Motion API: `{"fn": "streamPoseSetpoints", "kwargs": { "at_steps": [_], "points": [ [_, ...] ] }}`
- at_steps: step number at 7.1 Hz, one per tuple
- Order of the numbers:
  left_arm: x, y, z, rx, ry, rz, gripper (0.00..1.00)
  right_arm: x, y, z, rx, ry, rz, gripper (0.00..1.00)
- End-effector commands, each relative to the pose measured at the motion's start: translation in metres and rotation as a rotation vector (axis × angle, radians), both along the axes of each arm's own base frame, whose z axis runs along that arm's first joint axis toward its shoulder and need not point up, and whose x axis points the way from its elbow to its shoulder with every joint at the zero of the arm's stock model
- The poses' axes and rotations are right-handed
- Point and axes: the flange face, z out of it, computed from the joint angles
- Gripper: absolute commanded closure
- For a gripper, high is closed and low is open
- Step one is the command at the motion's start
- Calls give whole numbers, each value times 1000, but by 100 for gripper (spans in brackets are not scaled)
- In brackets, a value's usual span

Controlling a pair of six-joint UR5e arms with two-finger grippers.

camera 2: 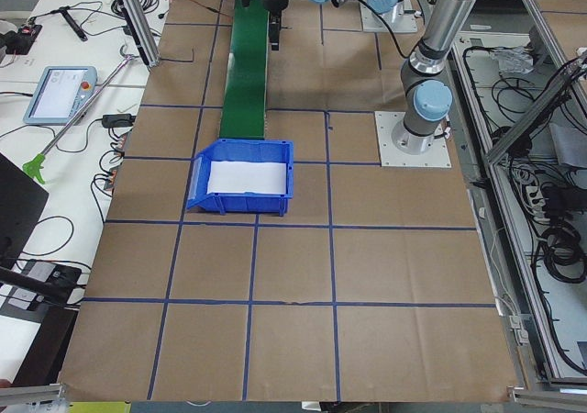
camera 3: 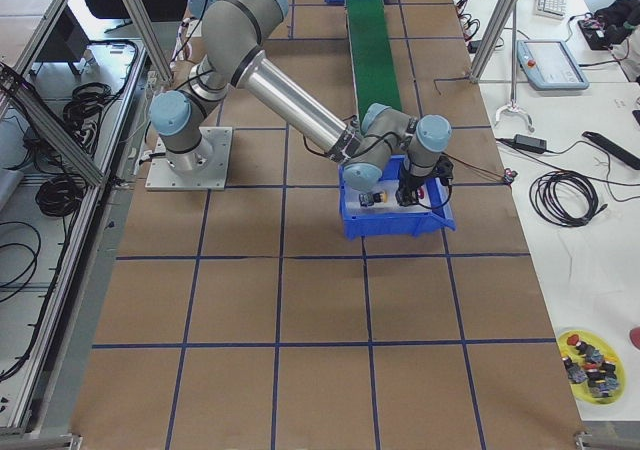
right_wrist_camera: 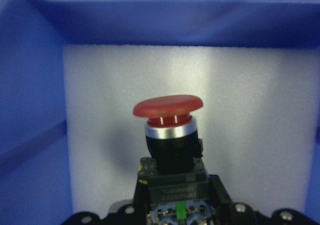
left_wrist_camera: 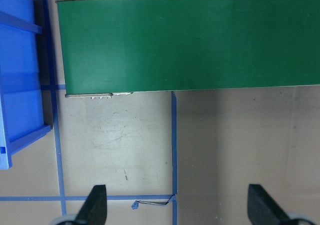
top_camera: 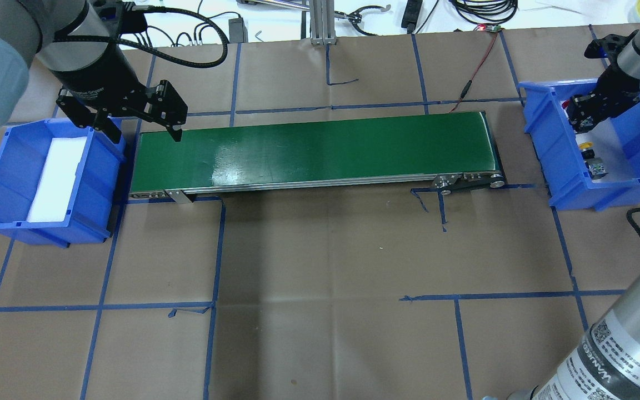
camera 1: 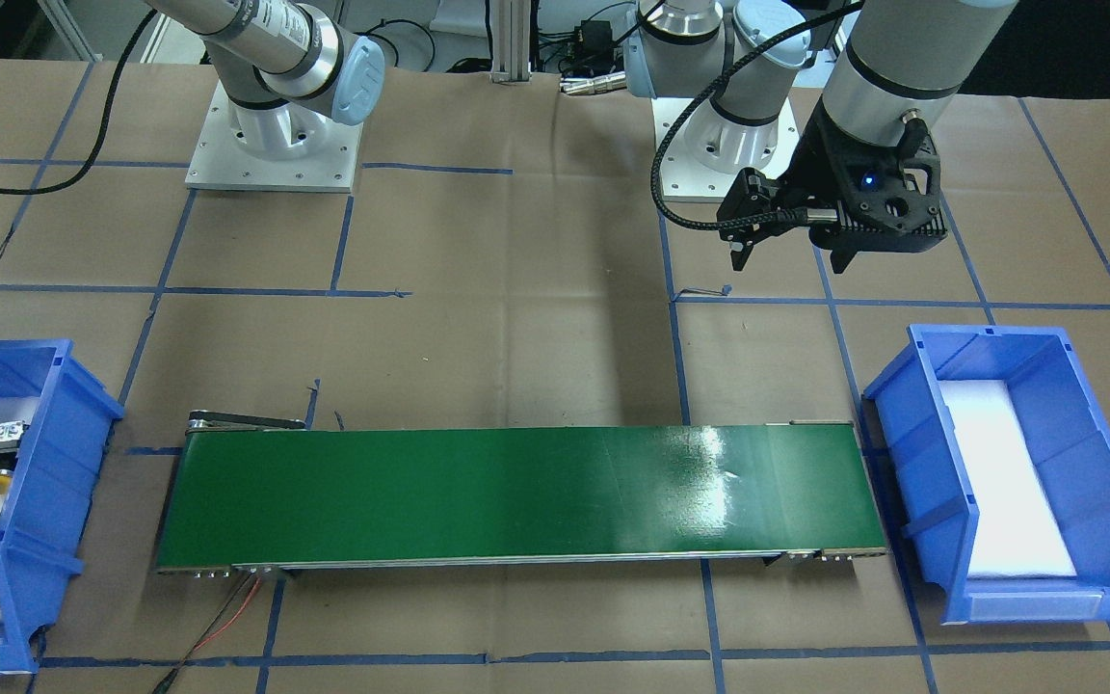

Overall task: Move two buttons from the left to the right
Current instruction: 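Lower the red button into the bin beside yellow and open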

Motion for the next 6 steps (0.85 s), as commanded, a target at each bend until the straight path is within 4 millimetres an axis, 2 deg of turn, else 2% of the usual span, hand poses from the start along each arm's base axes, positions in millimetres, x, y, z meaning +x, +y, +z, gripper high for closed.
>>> {"fn": "streamPoseSetpoints", "kwargs": {
  "at_steps": [1,2,4,6],
  "points": [
    [0,0,0,0,0,0,0,-1,-3,5,-29,9,-3,0],
    [0,0,0,0,0,0,0,-2,-4,10,-35,16,-4,0],
    [0,0,0,0,0,0,0,5,-3,41,-72,38,0,0],
    [0,0,-1,1,0,0,0,30,9,116,-153,77,26,0]
  ]
}}
